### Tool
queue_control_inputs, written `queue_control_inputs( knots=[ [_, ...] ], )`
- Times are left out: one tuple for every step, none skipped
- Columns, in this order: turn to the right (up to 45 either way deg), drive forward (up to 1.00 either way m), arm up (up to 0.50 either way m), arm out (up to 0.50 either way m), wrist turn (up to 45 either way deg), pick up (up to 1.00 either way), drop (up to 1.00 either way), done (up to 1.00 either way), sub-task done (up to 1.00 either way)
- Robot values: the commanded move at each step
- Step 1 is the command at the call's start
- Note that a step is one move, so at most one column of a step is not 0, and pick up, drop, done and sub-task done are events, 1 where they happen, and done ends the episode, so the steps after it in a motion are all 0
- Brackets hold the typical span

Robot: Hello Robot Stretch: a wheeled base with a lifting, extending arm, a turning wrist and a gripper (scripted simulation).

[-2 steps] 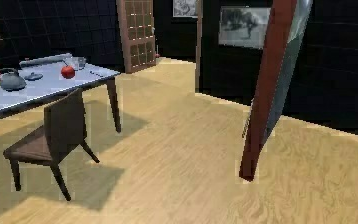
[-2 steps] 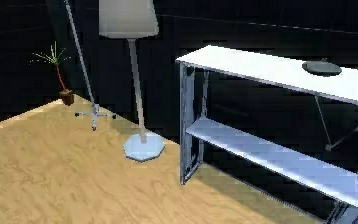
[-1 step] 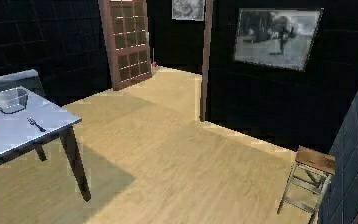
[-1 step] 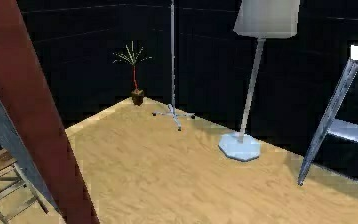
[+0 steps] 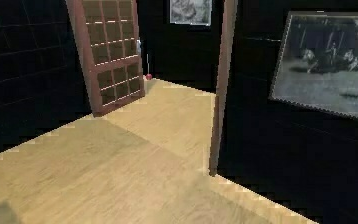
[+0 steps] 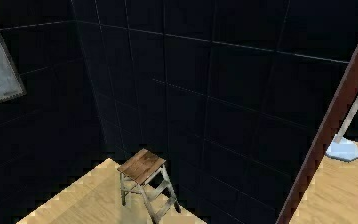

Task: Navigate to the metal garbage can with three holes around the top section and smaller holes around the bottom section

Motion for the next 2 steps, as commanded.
queue_control_inputs(
  knots=[
    [-3.0, 0.00, 0.00, 0.00, 0.0, 0.00, 0.00, 0.00, 0.00],
    [-9.0, 0.00, 0.00, 0.00, 0.0, 0.00, 0.00, 0.00, 0.00]
  ],
)
